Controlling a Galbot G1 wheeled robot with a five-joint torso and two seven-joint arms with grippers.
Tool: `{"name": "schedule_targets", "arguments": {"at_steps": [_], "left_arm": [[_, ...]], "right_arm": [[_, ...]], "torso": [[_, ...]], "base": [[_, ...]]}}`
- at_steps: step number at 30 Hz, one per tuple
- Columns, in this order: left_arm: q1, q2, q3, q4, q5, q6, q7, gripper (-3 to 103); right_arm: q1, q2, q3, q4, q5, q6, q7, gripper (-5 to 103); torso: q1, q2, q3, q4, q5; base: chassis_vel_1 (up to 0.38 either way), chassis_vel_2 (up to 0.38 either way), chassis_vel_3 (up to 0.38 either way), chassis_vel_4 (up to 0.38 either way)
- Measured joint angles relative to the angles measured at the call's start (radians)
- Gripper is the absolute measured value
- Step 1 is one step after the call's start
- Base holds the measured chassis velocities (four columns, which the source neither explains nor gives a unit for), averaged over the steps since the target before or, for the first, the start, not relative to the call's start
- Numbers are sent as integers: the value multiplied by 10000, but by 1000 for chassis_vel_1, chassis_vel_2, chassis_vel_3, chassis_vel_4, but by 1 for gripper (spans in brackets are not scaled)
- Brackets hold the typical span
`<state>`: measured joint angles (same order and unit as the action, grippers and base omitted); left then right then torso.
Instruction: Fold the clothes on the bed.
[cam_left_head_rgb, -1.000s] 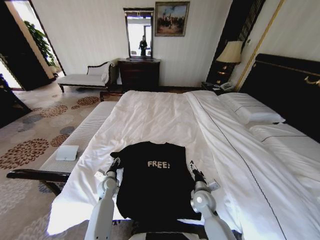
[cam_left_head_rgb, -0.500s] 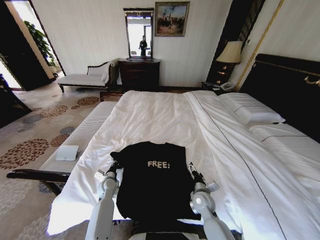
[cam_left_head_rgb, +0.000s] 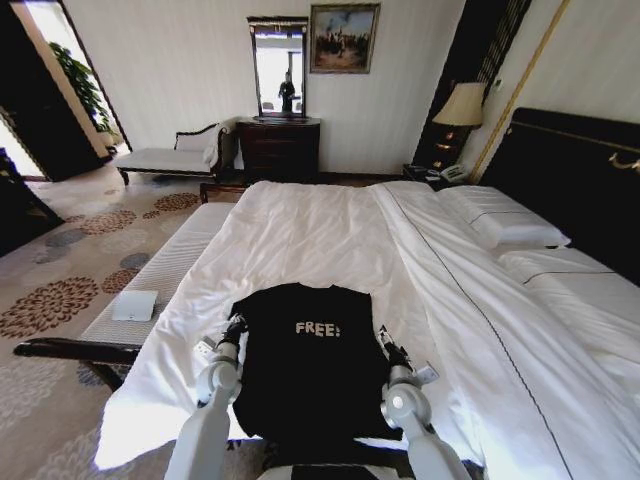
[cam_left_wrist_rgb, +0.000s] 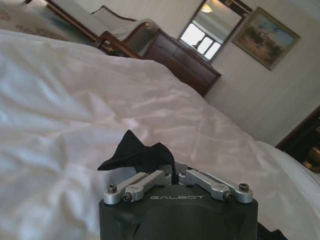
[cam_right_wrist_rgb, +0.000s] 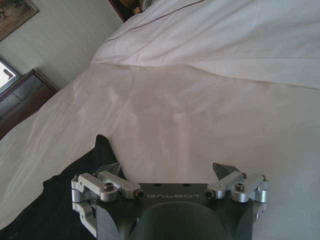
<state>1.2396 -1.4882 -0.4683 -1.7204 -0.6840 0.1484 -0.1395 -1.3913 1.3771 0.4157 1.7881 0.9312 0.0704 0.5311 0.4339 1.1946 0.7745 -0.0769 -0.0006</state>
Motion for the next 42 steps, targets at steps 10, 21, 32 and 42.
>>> {"name": "schedule_targets", "arguments": {"at_steps": [10, 21, 32, 42], "left_arm": [[-750, 141, 995, 1032, 1029, -279, 243, 1], [-813, 321, 1772, 1246, 1432, -278, 572, 1], [-331, 776, 1951, 1234, 1777, -291, 809, 1], [-154, 792, 1682, 480, 928, -239, 814, 32]], "right_arm": [[-48, 16, -35, -80, -85, 0, 8, 100], [4, 30, -1, -191, -73, 9, 7, 100], [115, 113, -115, -337, -77, 8, -13, 100], [30, 161, -159, -357, -156, -1, -34, 100]], "torso": [[0, 0, 1, 1, -2], [0, 0, 0, 1, -1], [0, 0, 0, 1, -2], [0, 0, 0, 1, -2]], "base": [[0, 0, 0, 0], [0, 0, 0, 0], [0, 0, 0, 0], [0, 0, 0, 0]]}}
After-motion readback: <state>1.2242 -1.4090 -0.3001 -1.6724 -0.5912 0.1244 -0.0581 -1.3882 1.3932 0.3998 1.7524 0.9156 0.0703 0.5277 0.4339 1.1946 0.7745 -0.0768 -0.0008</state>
